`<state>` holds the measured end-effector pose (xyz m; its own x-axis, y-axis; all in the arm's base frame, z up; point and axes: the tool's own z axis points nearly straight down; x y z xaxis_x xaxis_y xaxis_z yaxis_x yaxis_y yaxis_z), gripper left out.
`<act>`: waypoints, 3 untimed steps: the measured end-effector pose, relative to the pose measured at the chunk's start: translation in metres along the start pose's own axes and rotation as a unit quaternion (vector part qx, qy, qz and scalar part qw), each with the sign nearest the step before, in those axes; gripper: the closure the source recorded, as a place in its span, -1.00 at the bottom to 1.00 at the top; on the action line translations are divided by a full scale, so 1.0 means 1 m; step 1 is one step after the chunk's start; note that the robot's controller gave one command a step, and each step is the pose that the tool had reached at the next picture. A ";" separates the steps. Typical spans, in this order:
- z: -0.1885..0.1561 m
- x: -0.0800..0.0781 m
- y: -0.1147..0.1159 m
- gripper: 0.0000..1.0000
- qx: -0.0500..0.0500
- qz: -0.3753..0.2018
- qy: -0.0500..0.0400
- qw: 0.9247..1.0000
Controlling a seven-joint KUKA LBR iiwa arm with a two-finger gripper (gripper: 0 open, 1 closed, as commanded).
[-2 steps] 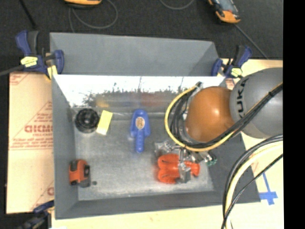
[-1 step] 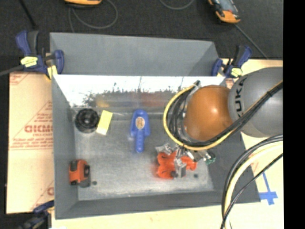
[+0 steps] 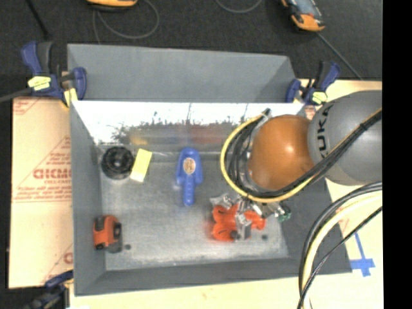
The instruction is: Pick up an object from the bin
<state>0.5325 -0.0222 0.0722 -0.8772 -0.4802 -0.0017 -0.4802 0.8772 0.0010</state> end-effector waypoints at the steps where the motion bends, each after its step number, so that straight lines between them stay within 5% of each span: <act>1: 0.000 0.000 0.000 1.00 0.000 0.000 0.000 1.000; 2: -0.114 -0.019 0.008 1.00 0.001 0.004 -0.001 1.000; 3: -0.114 -0.019 0.008 1.00 0.000 0.005 -0.001 1.000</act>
Offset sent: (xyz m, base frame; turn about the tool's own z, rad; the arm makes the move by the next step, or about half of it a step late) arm 0.0120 0.0163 0.1136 0.0034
